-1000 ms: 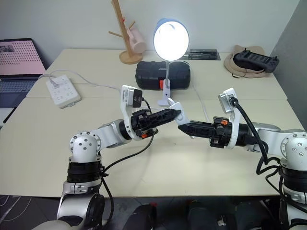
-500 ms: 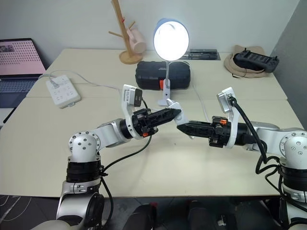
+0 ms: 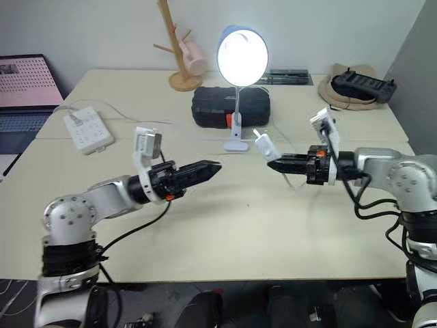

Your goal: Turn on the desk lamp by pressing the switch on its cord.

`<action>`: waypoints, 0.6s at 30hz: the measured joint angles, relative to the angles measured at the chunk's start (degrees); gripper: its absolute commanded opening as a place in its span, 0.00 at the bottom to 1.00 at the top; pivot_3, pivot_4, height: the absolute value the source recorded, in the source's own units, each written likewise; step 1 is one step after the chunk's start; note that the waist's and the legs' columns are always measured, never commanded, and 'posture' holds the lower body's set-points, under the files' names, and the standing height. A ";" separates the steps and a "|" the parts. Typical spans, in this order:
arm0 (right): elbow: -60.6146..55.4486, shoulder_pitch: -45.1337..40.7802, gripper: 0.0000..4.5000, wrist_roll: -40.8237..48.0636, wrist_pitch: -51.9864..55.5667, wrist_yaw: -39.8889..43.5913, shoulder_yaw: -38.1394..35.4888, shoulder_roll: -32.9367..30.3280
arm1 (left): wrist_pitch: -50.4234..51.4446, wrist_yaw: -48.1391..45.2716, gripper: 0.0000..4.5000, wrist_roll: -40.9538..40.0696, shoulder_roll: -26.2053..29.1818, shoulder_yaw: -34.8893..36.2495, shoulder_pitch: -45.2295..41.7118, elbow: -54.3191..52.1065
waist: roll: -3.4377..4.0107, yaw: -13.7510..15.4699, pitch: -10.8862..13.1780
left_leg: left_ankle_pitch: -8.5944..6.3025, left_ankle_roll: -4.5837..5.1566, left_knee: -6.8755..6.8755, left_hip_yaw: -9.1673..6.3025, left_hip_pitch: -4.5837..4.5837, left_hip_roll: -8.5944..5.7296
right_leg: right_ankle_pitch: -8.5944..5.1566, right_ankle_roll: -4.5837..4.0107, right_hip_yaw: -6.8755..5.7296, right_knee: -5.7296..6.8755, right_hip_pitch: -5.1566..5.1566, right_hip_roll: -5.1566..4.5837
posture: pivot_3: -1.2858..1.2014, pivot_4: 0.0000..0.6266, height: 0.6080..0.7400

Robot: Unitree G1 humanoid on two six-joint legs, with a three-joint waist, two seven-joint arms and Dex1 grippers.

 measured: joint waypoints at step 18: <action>31.33 -10.86 0.40 -52.33 -45.95 17.24 24.49 13.45 | -24.62 -18.28 1.00 29.79 16.18 -12.41 5.95 -5.06 | 0.13 0.13 0.15 | 0.00 -0.02 -0.01 -0.14 0.00 0.20 | 0.00 -0.02 -0.09 0.03 -0.01 -0.12 | 0.52 0.24 1.00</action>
